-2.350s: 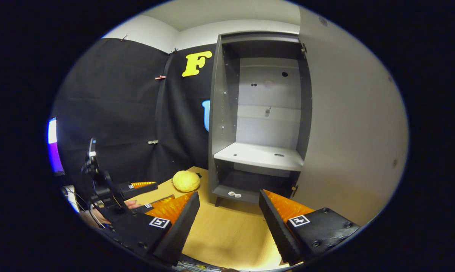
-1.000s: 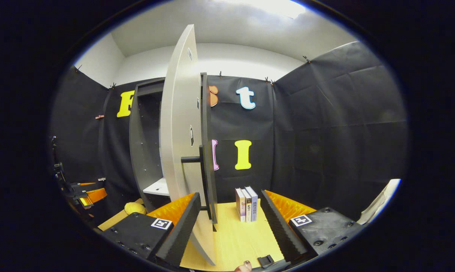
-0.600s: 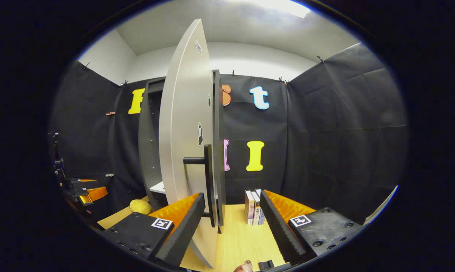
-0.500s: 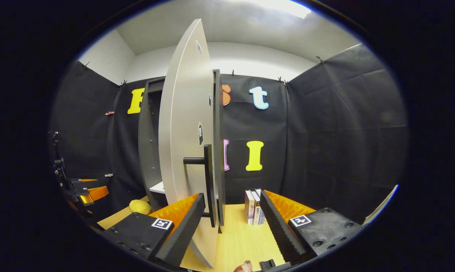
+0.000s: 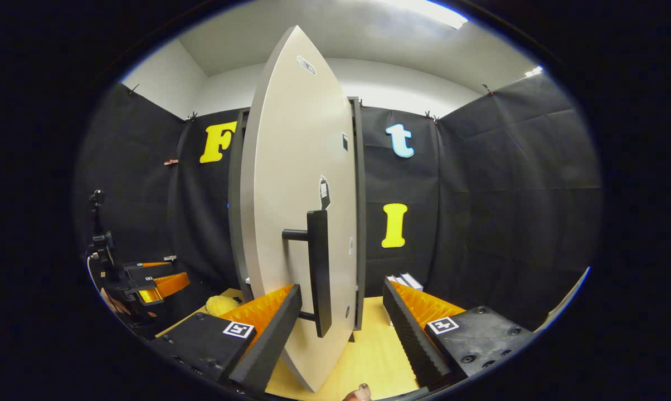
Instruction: Open the cabinet door with the right hand, grasp the bottle in the cabinet with the left hand and place it on the coaster, then close the cabinet door with the right hand.
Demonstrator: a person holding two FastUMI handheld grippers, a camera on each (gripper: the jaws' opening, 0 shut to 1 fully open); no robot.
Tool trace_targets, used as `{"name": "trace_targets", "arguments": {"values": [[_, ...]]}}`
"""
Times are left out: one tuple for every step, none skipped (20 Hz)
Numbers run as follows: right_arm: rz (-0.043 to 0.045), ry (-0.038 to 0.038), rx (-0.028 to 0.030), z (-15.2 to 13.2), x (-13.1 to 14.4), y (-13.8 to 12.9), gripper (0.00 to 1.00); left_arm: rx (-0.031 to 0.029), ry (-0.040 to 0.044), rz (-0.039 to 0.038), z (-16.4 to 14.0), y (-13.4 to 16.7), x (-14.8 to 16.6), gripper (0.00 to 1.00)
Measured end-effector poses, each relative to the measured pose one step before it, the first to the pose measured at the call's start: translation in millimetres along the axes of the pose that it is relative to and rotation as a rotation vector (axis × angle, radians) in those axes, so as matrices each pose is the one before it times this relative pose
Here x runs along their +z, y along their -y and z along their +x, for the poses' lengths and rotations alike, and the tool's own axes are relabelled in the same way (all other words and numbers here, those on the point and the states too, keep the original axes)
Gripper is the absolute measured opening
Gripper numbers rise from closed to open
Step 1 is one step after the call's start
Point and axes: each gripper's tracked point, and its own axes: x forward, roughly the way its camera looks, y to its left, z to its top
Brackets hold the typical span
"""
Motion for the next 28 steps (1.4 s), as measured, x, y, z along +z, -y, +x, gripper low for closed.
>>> {"name": "trace_targets", "arguments": {"values": [[0.00401,-0.00278,0.01277,4.27,-3.18,-13.98,0.96,-0.00460,-0.00195,0.00463,0.35,-7.09,-0.53,0.96],[0.00389,-0.00531,0.01596,5.38,-4.26,-15.18,0.96,-0.00359,-0.00112,0.00493,0.85,-7.42,-0.79,0.96],[-0.00157,-0.00587,0.01800,6.73,-3.80,-12.14,0.96,-0.00458,0.00087,0.00524,-0.53,-6.86,0.07,0.96],[-0.00848,-0.00710,0.01515,7.99,-4.35,-13.44,0.97,-0.00058,0.00313,0.00526,-0.36,-7.79,0.32,0.96],[-0.01170,-0.00808,0.01734,6.67,-3.62,-12.38,0.96,0.00018,0.00367,0.00361,-0.96,-7.46,1.02,0.96],[-0.00540,-0.00419,0.02029,6.22,-1.80,-14.51,0.97,0.00127,0.00113,0.00329,-1.50,-7.58,-0.48,0.96],[0.00511,-0.00632,0.02483,5.13,-1.66,-14.20,0.97,0.00267,0.00013,0.00378,-1.66,-6.24,0.55,0.96],[0.00705,0.00214,0.01708,4.21,-0.19,-10.95,0.97,0.00213,-0.00022,0.00460,-0.56,-5.65,0.21,0.96],[0.00000,0.00283,0.01001,2.21,1.75,-6.20,0.97,0.00425,-0.00240,0.00453,-1.12,-5.10,0.35,0.96],[-0.00738,0.00436,-0.00546,0.83,1.24,0.40,0.98,0.00260,-0.00621,0.00159,-0.23,-3.52,-0.44,0.96],[-0.01157,0.00543,-0.01179,-0.98,1.71,2.31,0.97,-0.00206,-0.00500,-0.00395,-1.52,-1.72,-1.47,0.96],[-0.00930,0.00342,-0.01242,-0.93,-0.72,3.63,0.98,-0.00734,-0.00264,-0.00793,-0.72,2.23,-0.56,0.96],[-0.00188,0.00330,-0.01135,-1.33,-0.44,3.70,0.97,-0.00652,-0.00450,-0.00870,0.65,3.24,-1.02,0.96],[0.00371,-0.00023,-0.01249,-1.06,-1.32,4.48,0.97,-0.00351,-0.00649,-0.00717,1.16,4.00,0.78,0.96],[0.00357,-0.00702,-0.00926,-1.08,-2.23,5.47,0.97,-0.00019,-0.00246,-0.00410,-0.62,2.59,1.76,0.96],[-0.00188,-0.00210,-0.01026,-0.93,-1.09,7.38,0.97,0.00305,0.00218,-0.00350,-1.09,4.44,3.44,0.97],[-0.00681,0.00422,-0.00900,-0.22,1.39,8.90,0.97,0.00137,0.00544,-0.00535,-0.16,9.83,3.75,0.96],[-0.00566,0.00855,-0.00288,0.89,2.06,8.04,0.97,-0.00066,0.01083,-0.00487,0.28,9.50,4.95,0.96],[0.00064,-0.00303,-0.00071,1.50,0.37,7.47,0.97,0.00704,0.00648,-0.00539,0.54,7.38,3.62,0.97],[0.00505,-0.00438,0.00747,2.32,-1.37,6.37,0.97,0.01106,0.00273,-0.00439,0.11,6.79,2.23,0.96],[0.00405,0.00109,0.00901,2.53,0.95,6.94,0.98,0.00718,0.00401,-0.00277,0.83,7.68,1.87,0.96],[0.00324,0.00370,0.01241,2.51,2.52,6.09,0.98,0.01038,0.00867,-0.00468,1.51,8.21,3.57,0.96],[0.00500,-0.00500,0.01361,2.62,-0.52,6.18,0.98,0.00995,0.00741,-0.00693,1.37,7.37,3.94,0.96],[0.00557,-0.00932,0.01285,2.40,-3.50,7.25,0.98,0.00959,0.00738,-0.00936,1.41,7.71,3.08,0.96],[0.00520,-0.00495,0.01123,1.40,-1.39,5.89,0.98,0.00910,0.00719,-0.00820,0.77,8.08,0.65,0.96],[0.00050,-0.00126,0.00938,1.05,0.75,6.07,0.98,0.01027,0.00607,-0.00436,1.49,6.88,2.08,0.96],[-0.00685,0.00206,0.00731,0.48,0.22,6.15,0.98,0.01665,0.00216,-0.00024,0.69,3.79,0.91,0.96],[-0.01072,0.00302,0.00891,1.09,0.41,4.83,0.97,0.01771,0.00092,0.00250,0.61,3.87,0.47,0.96]]}}
